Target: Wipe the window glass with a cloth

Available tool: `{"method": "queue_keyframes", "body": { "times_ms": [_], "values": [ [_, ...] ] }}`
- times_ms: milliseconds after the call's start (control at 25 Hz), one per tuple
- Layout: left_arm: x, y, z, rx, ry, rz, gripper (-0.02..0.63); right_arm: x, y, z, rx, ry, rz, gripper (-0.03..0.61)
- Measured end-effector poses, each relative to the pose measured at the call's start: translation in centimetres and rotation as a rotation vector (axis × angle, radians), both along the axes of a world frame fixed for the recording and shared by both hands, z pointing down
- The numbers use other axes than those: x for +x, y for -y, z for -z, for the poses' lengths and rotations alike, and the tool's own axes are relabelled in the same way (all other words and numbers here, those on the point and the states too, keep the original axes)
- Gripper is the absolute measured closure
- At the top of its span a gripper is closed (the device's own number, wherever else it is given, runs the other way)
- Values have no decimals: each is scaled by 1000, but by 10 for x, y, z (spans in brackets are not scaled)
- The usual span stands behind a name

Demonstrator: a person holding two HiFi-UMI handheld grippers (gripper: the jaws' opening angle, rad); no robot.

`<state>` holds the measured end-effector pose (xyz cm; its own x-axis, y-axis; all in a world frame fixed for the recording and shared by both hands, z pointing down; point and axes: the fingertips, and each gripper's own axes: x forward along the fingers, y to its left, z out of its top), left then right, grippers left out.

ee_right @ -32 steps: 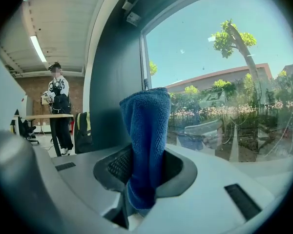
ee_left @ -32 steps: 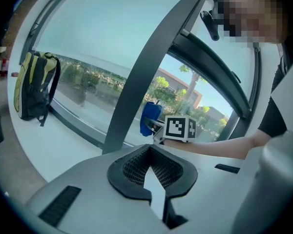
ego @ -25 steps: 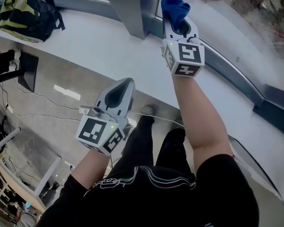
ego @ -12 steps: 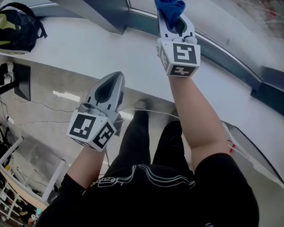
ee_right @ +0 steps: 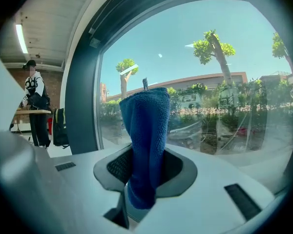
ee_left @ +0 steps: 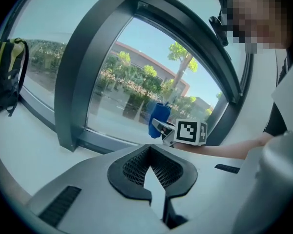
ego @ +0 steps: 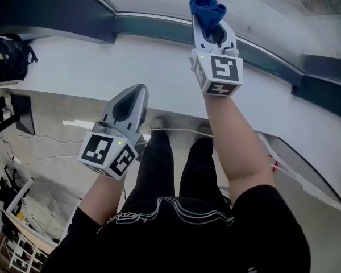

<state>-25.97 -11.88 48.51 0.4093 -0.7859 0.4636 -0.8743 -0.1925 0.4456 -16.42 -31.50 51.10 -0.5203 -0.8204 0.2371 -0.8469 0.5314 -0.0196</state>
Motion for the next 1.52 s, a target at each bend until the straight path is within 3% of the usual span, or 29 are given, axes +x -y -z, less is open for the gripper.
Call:
{"method": "queue_keyframes", "body": {
  "times_ms": [720,1120,1520],
  "values": [
    [190,18,6,17,2,-154,611,250,2,10,3,-10,-214,485],
    [273,28,8,22,2,-211,611,366,0,3,-27,5,-345,485],
    [333,35,1,14,9,-269,611,457,2,-4,-38,19,-452,485]
  ]
}}
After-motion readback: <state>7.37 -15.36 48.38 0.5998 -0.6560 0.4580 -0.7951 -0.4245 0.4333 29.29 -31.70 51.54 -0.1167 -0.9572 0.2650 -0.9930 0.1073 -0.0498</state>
